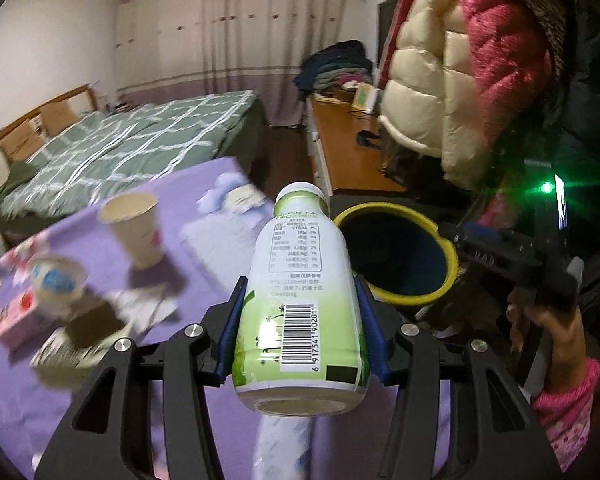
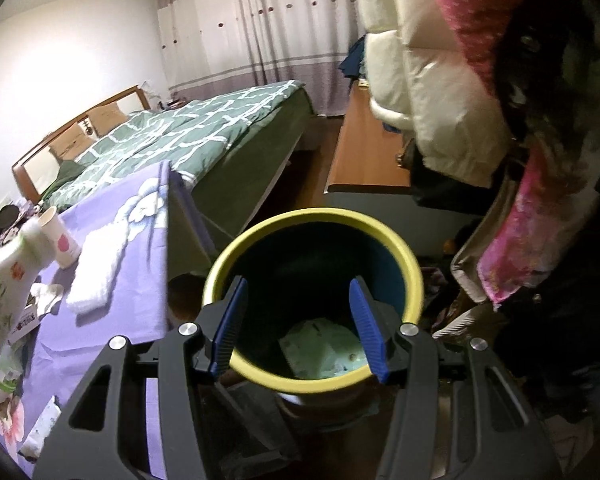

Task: Collect trash
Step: 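Carry the bottle over the bin and drop it with the left tool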

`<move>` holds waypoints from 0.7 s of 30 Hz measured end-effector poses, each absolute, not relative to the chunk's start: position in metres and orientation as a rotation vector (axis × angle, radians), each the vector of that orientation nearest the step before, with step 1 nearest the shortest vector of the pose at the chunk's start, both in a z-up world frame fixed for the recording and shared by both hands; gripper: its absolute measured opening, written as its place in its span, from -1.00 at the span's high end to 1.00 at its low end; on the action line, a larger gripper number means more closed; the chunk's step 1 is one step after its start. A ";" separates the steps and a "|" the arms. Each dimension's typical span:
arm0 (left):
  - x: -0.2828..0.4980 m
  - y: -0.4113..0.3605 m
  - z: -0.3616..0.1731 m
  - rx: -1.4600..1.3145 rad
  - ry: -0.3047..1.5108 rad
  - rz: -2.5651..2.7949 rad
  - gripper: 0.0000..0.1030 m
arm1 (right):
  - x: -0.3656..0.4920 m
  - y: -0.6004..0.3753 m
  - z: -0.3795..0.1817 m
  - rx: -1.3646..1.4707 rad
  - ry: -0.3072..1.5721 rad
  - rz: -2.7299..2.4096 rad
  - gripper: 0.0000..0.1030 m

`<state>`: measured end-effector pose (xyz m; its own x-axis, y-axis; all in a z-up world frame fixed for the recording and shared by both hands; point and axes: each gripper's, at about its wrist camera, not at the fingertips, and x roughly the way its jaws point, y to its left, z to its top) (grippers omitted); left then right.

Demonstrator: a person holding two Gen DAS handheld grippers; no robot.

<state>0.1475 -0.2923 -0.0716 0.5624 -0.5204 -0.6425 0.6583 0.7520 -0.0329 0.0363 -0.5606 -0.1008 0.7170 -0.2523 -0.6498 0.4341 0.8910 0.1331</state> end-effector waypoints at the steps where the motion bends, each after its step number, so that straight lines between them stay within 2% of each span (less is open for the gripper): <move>1: 0.149 -0.302 -0.071 0.226 0.680 -0.711 0.01 | 0.034 -0.565 -0.101 0.289 0.671 -0.394 0.01; 11: 0.169 -0.424 -0.090 0.266 0.746 -0.800 0.01 | 0.008 -0.602 -0.112 0.300 0.678 -0.481 0.01; 21: 0.186 -0.493 -0.140 0.319 0.841 -0.789 0.01 | 0.002 -0.616 -0.126 0.319 0.703 -0.497 0.00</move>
